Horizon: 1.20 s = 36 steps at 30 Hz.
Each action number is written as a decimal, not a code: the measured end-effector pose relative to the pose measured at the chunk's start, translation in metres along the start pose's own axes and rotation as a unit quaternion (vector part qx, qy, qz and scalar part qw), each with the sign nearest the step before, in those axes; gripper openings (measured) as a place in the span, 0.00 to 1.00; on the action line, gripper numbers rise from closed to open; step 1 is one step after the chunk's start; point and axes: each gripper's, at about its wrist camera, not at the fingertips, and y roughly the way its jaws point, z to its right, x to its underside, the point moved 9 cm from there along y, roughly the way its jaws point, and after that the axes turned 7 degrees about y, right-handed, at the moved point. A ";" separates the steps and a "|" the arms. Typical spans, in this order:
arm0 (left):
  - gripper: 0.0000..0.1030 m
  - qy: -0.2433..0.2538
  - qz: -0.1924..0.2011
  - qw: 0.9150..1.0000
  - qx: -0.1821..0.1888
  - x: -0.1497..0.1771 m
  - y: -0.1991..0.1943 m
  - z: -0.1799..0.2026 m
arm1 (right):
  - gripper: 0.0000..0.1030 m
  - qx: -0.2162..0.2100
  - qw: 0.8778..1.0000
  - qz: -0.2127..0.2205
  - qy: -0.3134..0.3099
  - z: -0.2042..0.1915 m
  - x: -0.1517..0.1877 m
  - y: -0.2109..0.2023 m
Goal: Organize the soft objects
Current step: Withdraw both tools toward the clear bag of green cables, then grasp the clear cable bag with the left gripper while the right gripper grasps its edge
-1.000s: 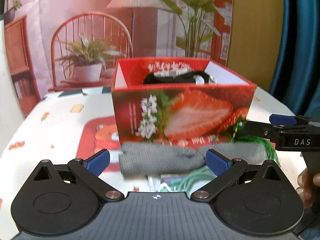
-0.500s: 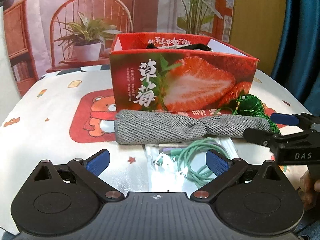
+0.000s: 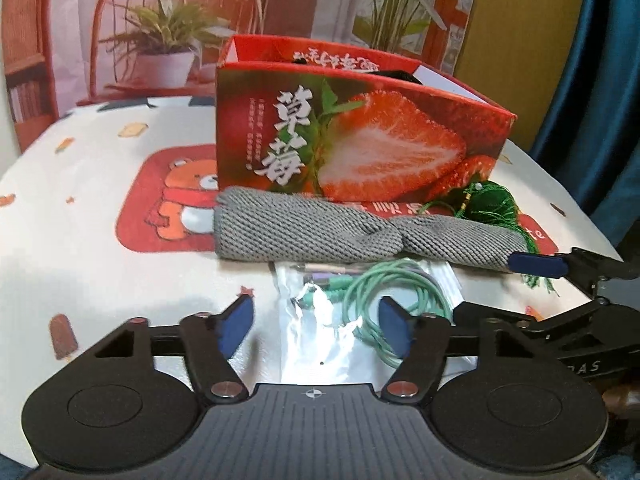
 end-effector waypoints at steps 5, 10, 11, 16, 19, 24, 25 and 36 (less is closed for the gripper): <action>0.54 -0.008 -0.017 1.000 0.013 0.007 0.007 0.002 | 0.98 -0.013 1.000 -0.009 -0.001 -0.003 0.003 0.002; 0.50 -0.017 -0.031 0.999 0.021 0.014 0.013 0.002 | 0.86 -0.028 0.999 -0.025 -0.008 -0.008 0.008 0.006; 0.50 -0.017 -0.031 0.999 0.021 0.014 0.013 0.001 | 0.84 -0.031 0.999 -0.028 -0.006 -0.008 0.009 0.006; 0.50 -0.019 -0.031 0.999 0.022 0.016 0.013 0.000 | 0.74 -0.038 0.998 -0.042 0.008 -0.006 0.013 0.011; 0.50 -0.017 -0.031 0.999 0.022 0.015 0.014 0.000 | 0.69 -0.041 0.998 -0.043 0.007 -0.007 0.013 0.011; 0.50 -0.017 -0.031 0.999 0.022 0.016 0.014 0.000 | 0.66 -0.043 0.998 -0.048 0.003 -0.010 0.010 0.016; 0.50 -0.017 -0.031 0.999 0.022 0.016 0.014 0.000 | 0.66 -0.044 0.998 -0.049 0.002 -0.011 0.010 0.018; 0.50 -0.024 -0.031 0.999 0.012 0.014 0.013 -0.004 | 0.52 -0.062 0.997 -0.044 -0.003 -0.019 0.006 0.027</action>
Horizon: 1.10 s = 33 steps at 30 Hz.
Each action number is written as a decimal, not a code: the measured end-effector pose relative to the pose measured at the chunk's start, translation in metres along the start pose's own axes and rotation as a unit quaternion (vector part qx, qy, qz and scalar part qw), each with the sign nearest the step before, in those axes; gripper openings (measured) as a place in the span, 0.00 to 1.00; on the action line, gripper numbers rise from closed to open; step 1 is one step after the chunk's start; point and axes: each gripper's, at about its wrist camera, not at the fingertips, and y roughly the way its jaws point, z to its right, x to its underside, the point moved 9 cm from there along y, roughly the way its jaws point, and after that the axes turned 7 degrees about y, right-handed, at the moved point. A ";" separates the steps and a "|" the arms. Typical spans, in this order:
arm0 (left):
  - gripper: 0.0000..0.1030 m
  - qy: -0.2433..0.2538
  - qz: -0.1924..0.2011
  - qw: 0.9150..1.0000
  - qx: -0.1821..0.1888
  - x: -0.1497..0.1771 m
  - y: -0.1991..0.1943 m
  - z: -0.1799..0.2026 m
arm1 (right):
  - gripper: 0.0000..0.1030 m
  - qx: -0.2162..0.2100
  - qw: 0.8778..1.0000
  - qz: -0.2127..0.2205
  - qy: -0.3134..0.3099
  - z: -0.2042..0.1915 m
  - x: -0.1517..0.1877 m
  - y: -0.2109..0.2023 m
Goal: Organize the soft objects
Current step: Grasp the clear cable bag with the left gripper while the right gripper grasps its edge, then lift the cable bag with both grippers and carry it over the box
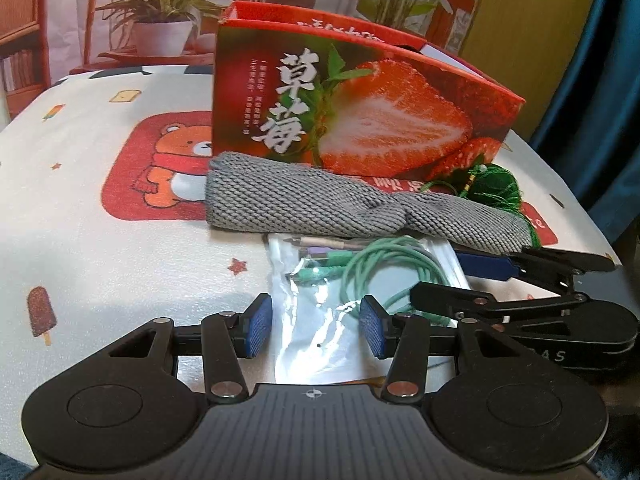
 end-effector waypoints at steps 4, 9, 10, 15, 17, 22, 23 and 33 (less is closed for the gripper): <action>0.50 -0.013 0.003 1.000 -0.026 -0.003 -0.002 -0.012 | 0.49 -0.003 1.000 0.007 0.007 0.003 0.001 -0.002; 0.50 -0.024 -0.004 1.000 -0.018 -0.004 0.003 -0.014 | 0.49 -0.002 1.000 0.007 0.010 0.001 0.003 -0.004; 0.50 -0.022 -0.004 1.000 -0.013 -0.005 0.003 -0.012 | 0.49 -0.003 1.000 0.007 0.011 0.001 0.003 -0.004; 0.50 -0.017 -0.008 1.000 0.016 -0.004 0.002 -0.001 | 0.44 -0.013 1.000 0.007 0.022 -0.001 0.005 -0.006; 0.50 -0.015 -0.010 1.000 0.022 -0.002 0.002 0.002 | 0.41 -0.020 0.999 0.004 0.027 -0.002 0.006 -0.007; 0.50 -0.018 -0.011 0.999 0.032 0.002 0.000 0.006 | 0.30 -0.034 0.999 -0.002 0.039 -0.009 0.009 -0.011; 0.49 -0.020 -0.011 0.999 0.036 0.002 -0.001 0.005 | 0.28 -0.035 0.998 -0.001 0.044 -0.008 0.008 -0.012; 0.43 -0.059 -0.007 0.995 0.078 0.004 -0.005 0.007 | 0.06 -0.020 0.997 0.044 0.053 0.000 -0.007 -0.027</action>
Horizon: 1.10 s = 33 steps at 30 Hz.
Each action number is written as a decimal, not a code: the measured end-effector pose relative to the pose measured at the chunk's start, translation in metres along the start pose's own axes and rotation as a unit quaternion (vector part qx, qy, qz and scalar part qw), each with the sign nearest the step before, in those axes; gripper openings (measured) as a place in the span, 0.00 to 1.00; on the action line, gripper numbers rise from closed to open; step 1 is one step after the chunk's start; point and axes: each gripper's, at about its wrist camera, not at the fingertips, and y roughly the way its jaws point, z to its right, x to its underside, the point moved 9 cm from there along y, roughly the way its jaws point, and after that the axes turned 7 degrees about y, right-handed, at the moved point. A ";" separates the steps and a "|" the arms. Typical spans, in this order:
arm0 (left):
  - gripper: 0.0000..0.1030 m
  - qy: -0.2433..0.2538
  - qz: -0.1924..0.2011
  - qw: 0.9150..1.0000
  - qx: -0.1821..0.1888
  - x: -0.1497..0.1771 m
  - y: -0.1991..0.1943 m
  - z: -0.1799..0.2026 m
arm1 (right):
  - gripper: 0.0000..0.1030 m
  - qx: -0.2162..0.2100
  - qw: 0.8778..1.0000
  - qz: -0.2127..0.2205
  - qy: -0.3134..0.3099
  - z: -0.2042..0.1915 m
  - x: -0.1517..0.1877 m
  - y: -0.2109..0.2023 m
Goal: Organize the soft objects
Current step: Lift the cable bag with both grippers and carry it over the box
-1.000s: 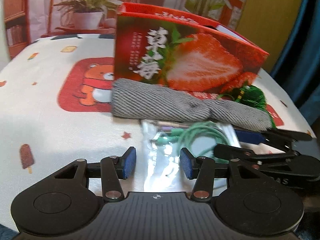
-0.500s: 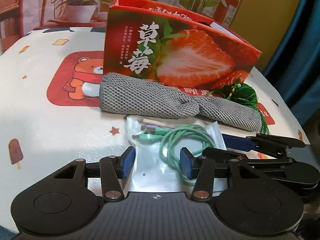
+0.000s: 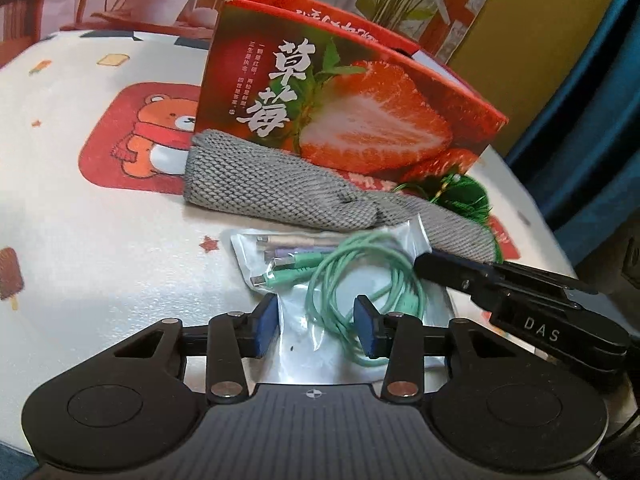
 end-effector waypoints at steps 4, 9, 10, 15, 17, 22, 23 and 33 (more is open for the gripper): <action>0.43 0.014 0.021 1.000 0.006 -0.007 -0.007 0.008 | 0.05 0.004 0.999 0.032 -0.019 -0.004 -0.014 -0.010; 0.43 0.012 0.054 0.998 0.013 -0.025 -0.019 0.011 | 0.05 0.004 0.998 0.057 -0.023 -0.003 -0.031 -0.016; 0.43 0.017 0.061 0.998 0.010 -0.029 -0.022 0.013 | 0.05 0.004 0.998 0.062 -0.026 -0.004 -0.035 -0.017; 0.43 0.043 0.091 0.995 0.006 -0.062 -0.034 0.020 | 0.05 -0.003 0.995 0.094 -0.041 -0.011 -0.063 -0.026; 0.43 0.053 0.108 0.993 0.006 -0.081 -0.039 0.025 | 0.05 -0.008 0.994 0.105 -0.040 -0.012 -0.079 -0.030; 0.43 0.081 0.150 0.985 0.001 -0.128 -0.052 0.034 | 0.05 -0.015 0.990 0.132 -0.041 -0.011 -0.128 -0.037; 0.43 0.086 0.154 0.984 -0.001 -0.137 -0.052 0.036 | 0.05 -0.015 0.990 0.136 -0.042 -0.011 -0.139 -0.037; 0.43 0.094 0.151 0.984 -0.019 -0.203 -0.018 0.040 | 0.05 0.002 0.989 0.144 -0.042 0.013 -0.211 0.000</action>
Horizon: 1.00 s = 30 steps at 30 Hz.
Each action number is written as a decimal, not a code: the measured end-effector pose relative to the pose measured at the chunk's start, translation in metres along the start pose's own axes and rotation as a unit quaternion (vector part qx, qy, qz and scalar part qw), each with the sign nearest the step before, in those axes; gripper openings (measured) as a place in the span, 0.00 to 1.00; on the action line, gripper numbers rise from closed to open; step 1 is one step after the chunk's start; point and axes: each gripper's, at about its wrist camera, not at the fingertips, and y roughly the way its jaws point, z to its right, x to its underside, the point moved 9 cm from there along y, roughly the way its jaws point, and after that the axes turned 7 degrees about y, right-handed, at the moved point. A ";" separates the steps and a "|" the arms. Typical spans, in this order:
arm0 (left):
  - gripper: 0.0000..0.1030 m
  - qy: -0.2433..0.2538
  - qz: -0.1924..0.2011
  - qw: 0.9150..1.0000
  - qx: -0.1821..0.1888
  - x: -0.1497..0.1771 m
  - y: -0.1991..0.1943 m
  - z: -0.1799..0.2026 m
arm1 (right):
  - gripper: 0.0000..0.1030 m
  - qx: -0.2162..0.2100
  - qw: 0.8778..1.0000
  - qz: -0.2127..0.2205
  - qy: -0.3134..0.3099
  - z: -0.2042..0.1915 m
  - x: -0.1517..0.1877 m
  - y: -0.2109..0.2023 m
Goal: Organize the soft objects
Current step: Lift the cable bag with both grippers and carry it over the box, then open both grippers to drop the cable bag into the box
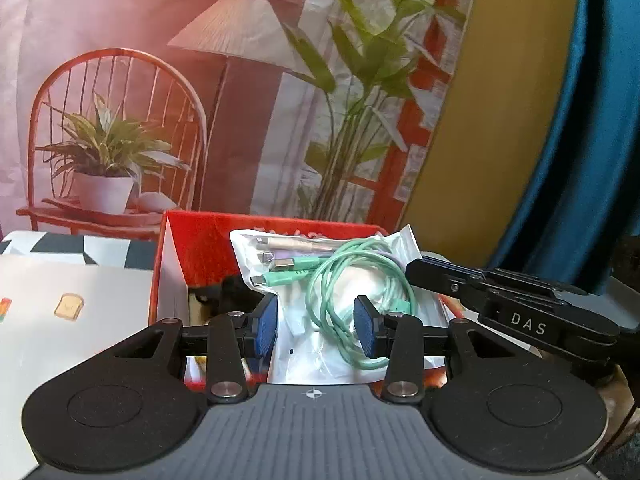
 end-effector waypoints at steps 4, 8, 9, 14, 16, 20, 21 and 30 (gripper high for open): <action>0.43 0.008 -0.009 1.000 -0.014 -0.009 0.024 -0.001 | 0.05 0.011 1.000 0.000 -0.001 0.016 -0.008 0.027; 0.43 0.017 -0.033 0.999 -0.024 -0.005 0.045 -0.009 | 0.05 0.024 1.000 -0.010 -0.003 0.032 -0.005 0.051; 0.43 0.019 -0.041 0.999 -0.026 -0.003 0.051 -0.011 | 0.05 0.028 0.999 -0.016 -0.002 0.035 -0.001 0.056; 0.43 0.020 -0.084 0.996 -0.021 0.017 0.067 -0.015 | 0.05 0.041 0.998 -0.058 0.000 0.047 0.029 0.070; 0.43 0.020 -0.098 0.995 -0.015 0.022 0.073 -0.015 | 0.05 0.045 0.996 -0.071 0.000 0.050 0.039 0.072; 0.43 0.020 -0.113 0.993 -0.013 0.030 0.080 -0.015 | 0.06 0.070 0.993 -0.090 0.010 0.057 0.051 0.076; 0.43 0.023 -0.112 0.993 -0.014 0.030 0.080 -0.015 | 0.06 0.075 0.993 -0.091 0.014 0.058 0.052 0.075; 0.55 0.025 -0.086 0.996 -0.018 0.018 0.056 -0.015 | 0.35 0.108 0.993 -0.055 -0.008 0.050 0.042 0.051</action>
